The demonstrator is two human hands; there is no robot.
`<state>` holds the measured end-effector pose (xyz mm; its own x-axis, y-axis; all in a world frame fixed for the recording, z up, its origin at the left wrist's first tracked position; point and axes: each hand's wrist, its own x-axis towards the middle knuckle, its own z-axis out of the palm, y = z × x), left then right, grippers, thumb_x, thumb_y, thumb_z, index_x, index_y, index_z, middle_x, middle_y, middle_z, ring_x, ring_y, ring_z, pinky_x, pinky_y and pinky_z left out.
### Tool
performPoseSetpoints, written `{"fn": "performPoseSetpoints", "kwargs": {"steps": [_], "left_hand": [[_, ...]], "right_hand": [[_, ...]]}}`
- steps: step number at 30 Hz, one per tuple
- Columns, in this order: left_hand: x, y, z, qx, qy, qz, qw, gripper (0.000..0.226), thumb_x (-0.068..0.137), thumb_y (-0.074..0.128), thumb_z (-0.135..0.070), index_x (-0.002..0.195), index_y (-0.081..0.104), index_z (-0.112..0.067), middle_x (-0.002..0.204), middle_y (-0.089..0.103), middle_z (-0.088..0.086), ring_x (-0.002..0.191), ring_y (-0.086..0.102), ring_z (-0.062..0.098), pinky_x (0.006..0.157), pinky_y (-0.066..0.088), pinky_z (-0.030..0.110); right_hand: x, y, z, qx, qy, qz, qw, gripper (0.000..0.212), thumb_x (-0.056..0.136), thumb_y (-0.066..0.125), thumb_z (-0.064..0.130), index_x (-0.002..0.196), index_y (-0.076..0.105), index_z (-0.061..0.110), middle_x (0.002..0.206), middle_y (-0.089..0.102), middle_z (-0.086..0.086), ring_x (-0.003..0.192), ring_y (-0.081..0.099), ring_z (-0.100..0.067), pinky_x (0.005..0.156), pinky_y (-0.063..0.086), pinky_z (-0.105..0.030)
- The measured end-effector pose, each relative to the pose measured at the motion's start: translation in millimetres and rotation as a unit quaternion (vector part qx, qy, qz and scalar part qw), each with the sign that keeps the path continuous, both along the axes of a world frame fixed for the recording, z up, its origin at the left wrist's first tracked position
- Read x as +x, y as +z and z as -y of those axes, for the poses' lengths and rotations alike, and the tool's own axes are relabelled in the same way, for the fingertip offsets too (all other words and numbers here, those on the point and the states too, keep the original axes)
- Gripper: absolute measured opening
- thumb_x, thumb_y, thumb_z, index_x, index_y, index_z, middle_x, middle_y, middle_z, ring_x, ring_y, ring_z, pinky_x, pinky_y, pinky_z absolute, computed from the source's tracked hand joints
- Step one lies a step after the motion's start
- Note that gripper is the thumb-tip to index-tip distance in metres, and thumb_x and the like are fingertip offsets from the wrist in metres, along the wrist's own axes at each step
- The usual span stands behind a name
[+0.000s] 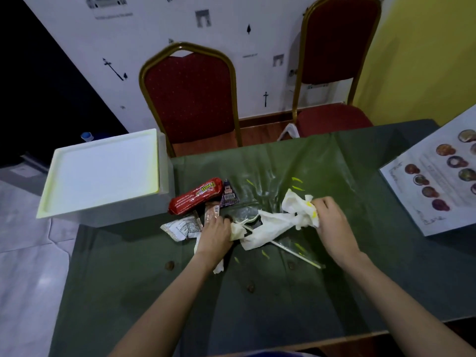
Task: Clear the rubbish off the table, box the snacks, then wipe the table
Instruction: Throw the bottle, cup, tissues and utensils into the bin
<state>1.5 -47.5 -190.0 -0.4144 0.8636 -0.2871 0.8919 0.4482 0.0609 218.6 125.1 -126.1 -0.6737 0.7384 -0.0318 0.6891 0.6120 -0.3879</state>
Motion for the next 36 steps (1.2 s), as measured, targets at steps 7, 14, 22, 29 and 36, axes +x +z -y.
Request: {"fn": "performPoseSetpoints", "kwargs": {"steps": [7, 14, 22, 29, 36], "left_hand": [[-2, 28, -7, 0.143, 0.149, 0.148, 0.967, 0.033, 0.085, 0.066, -0.03, 0.1, 0.043, -0.012, 0.104, 0.058, 0.01, 0.091, 0.058, 0.031, 0.072, 0.049, 0.043], [-6, 44, -6, 0.215, 0.227, 0.25, 0.916, 0.027, 0.085, 0.062, -0.008, 0.105, 0.044, -0.013, 0.092, 0.061, 0.003, 0.087, 0.062, 0.027, 0.066, 0.041, 0.032], [-13, 50, 20, 0.281, 0.266, 0.225, 0.894, 0.017, 0.088, 0.062, -0.015, 0.096, 0.047, -0.018, 0.089, 0.064, -0.001, 0.08, 0.06, 0.019, 0.062, 0.047, 0.033], [7, 40, 24, 0.241, 0.245, 0.259, 0.903, 0.035, 0.087, 0.057, -0.009, 0.121, 0.049, -0.011, 0.096, 0.062, -0.002, 0.084, 0.057, 0.017, 0.067, 0.04, 0.026], [12, 43, 46, 0.258, 0.276, 0.279, 0.883, 0.034, 0.088, 0.055, -0.009, 0.12, 0.047, -0.018, 0.1, 0.063, -0.004, 0.087, 0.06, 0.014, 0.067, 0.044, 0.026]], "right_hand": [[-8, -19, 16, -0.039, 0.053, 0.059, 0.996, 0.049, 0.085, 0.062, 0.007, 0.131, 0.049, 0.015, 0.111, 0.059, -0.009, 0.098, 0.054, -0.029, 0.084, 0.045, -0.038], [-30, -35, 35, -0.036, 0.131, 0.22, 0.966, 0.071, 0.091, 0.058, 0.029, 0.149, 0.018, 0.029, 0.121, 0.046, -0.011, 0.103, 0.057, -0.03, 0.086, 0.045, -0.038], [-38, -38, 27, -0.007, 0.074, 0.17, 0.983, 0.037, 0.088, 0.061, 0.03, 0.119, 0.049, 0.016, 0.115, 0.049, -0.007, 0.104, 0.057, -0.028, 0.082, 0.048, -0.038], [-43, -30, 29, -0.052, 0.051, 0.109, 0.991, 0.04, 0.082, 0.068, 0.024, 0.114, 0.046, 0.016, 0.108, 0.06, -0.005, 0.099, 0.062, -0.03, 0.073, 0.046, -0.038], [-54, -28, 51, -0.07, 0.044, 0.036, 0.996, 0.03, 0.088, 0.059, 0.03, 0.111, 0.053, 0.013, 0.101, 0.051, -0.011, 0.09, 0.057, -0.035, 0.071, 0.046, -0.041]]}}
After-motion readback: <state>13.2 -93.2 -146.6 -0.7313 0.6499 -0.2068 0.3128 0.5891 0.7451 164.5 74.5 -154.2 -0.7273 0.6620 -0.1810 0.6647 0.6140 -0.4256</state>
